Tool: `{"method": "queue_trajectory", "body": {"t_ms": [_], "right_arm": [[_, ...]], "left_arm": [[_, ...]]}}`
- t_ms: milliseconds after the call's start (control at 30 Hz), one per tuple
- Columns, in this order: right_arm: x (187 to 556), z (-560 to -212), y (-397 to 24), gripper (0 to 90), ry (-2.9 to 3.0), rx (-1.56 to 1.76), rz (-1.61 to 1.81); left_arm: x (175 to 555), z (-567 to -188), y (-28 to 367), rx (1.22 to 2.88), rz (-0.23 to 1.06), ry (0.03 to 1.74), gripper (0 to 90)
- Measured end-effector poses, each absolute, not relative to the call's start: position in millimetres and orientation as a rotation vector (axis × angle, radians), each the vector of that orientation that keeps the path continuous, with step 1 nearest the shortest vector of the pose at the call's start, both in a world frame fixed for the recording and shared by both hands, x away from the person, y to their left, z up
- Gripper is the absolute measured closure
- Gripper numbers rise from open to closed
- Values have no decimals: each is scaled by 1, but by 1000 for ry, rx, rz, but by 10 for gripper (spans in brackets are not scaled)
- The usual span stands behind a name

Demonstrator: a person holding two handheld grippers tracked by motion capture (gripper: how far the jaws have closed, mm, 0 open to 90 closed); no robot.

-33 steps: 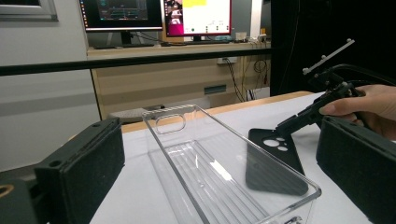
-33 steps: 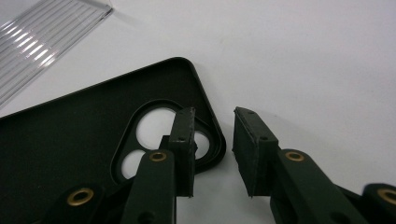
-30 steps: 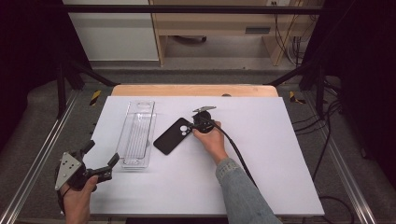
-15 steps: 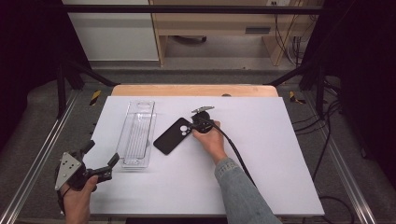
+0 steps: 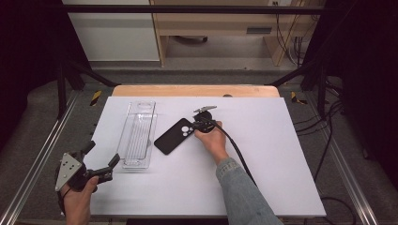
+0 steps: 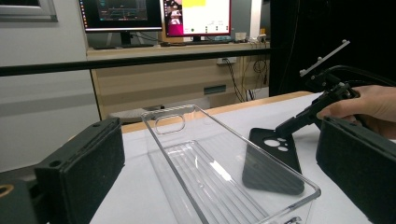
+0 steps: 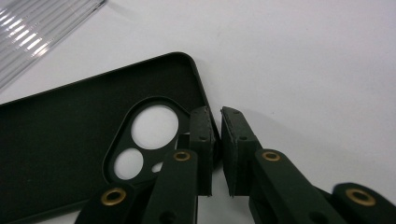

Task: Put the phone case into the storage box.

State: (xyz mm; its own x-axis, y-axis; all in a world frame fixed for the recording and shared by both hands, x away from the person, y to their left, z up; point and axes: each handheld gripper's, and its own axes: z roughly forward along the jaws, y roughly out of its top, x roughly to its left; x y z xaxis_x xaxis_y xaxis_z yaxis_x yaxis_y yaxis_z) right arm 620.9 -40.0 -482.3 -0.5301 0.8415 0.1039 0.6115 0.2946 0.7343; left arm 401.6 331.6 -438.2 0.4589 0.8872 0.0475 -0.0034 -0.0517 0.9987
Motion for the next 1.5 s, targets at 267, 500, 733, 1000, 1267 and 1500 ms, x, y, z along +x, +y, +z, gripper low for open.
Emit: {"method": "queue_trajectory", "body": {"t_ms": [267, 500, 733, 1000, 1267, 1500], "right_arm": [[617, -475, -45, 873, 2268, 1277, 1069], [615, -467, -49, 880, 2267, 1256, 1088], [611, -455, -57, 881, 2252, 1238, 1100], [602, -445, -72, 882, 2241, 1198, 1084], [592, -439, -88, 882, 2240, 1183, 1091], [584, -434, -96, 882, 2241, 1160, 1105]], "left_arm": [[402, -438, 332, 1441, 881, 832, 8], [402, -438, 332, 1442, 883, 833, 8], [402, -438, 331, 1444, 884, 833, 8], [402, -438, 331, 1445, 883, 832, 8], [402, -439, 330, 1451, 883, 831, 8], [402, -439, 329, 1453, 882, 832, 9]]}}
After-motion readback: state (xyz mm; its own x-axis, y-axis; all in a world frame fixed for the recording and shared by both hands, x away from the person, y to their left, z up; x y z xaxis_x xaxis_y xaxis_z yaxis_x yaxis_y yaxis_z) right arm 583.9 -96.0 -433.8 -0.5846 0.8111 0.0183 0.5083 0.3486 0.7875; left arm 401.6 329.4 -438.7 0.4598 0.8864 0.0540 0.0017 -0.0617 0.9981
